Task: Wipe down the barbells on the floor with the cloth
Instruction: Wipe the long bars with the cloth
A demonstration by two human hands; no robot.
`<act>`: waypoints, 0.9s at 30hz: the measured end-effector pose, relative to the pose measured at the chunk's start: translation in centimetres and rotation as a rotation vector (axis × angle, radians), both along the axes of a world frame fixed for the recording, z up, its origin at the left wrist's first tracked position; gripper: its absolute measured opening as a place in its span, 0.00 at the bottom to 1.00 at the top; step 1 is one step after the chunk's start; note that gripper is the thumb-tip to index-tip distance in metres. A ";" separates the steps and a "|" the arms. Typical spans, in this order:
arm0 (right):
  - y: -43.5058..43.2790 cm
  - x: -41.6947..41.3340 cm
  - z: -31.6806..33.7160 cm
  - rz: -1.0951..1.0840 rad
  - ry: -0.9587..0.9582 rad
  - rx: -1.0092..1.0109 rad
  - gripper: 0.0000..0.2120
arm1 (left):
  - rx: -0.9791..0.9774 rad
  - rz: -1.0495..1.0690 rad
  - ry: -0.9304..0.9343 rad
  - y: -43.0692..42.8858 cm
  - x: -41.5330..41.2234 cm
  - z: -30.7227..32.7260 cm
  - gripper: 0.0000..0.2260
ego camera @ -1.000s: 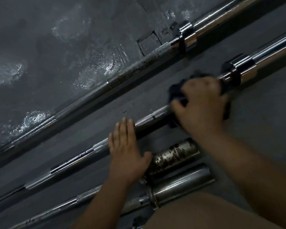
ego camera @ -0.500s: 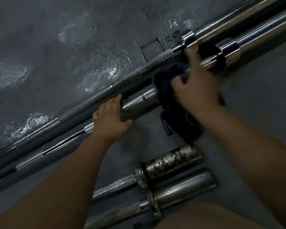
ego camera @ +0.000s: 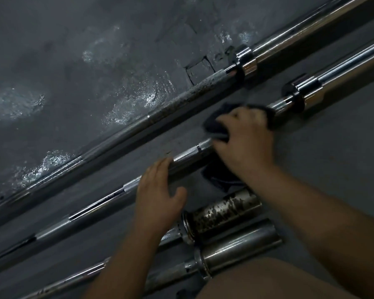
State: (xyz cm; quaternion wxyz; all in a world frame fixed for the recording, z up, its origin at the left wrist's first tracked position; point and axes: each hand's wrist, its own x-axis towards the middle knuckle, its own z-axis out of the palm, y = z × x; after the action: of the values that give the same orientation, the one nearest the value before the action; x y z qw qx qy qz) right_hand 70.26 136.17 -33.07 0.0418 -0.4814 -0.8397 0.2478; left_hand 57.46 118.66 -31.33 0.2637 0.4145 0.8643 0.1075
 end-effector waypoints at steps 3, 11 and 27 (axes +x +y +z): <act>-0.9 0.7 1.3 0.401 0.200 -0.165 0.20 | 0.043 0.046 0.076 0.0 0.1 -0.9 0.26; -3.4 1.2 -0.4 0.149 0.083 0.009 0.21 | -0.173 -0.058 0.097 -0.9 0.8 -3.2 0.36; -0.1 -2.4 -1.3 0.096 -0.054 0.002 0.20 | -0.047 -0.083 0.285 3.0 -4.6 -3.6 0.39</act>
State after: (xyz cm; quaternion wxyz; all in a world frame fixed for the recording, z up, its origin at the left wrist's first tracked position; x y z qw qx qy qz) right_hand 67.85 136.09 -34.41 0.0078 -0.4471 -0.8628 0.2358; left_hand 52.89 121.64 -34.93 0.1523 0.4546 0.8774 0.0161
